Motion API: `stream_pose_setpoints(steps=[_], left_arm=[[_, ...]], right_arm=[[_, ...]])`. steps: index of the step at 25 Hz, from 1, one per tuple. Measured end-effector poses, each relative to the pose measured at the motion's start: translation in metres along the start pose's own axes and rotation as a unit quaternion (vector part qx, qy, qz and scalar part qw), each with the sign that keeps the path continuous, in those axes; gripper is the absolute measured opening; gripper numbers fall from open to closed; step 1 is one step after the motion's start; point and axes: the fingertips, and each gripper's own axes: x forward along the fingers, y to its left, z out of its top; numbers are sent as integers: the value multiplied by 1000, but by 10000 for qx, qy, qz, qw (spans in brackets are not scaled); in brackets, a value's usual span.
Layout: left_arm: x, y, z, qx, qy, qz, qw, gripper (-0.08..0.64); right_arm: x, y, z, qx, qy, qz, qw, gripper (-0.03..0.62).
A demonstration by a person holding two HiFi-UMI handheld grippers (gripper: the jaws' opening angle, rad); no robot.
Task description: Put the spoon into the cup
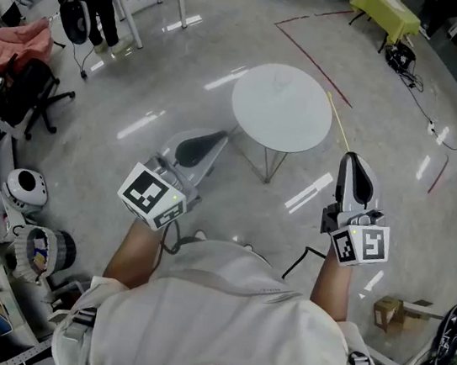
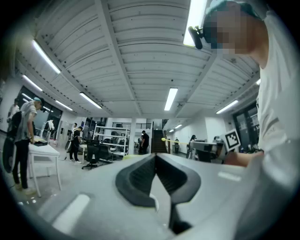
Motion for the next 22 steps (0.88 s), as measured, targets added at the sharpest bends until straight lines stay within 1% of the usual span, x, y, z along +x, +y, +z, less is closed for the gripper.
stream_pose_setpoints(steps=[5,11,16,22], left_arm=[[-3,5,0,-7,17,-64,10000,0],[-4,-1,-2,-40,45,-139,9999,0],[-10,-1,-2,-41,26,-154,9999,0],[-25,2,-1,-42,21,-220,9997,0]], right_arm=[[4,6,2,-34,-5,-58,10000,12],[-8,7,-3,-52,87,-200,9997,12],[-15,12,-2,-45,70,-278,9996,12],[-13,32,5,-90,-71,-174,9998,12]])
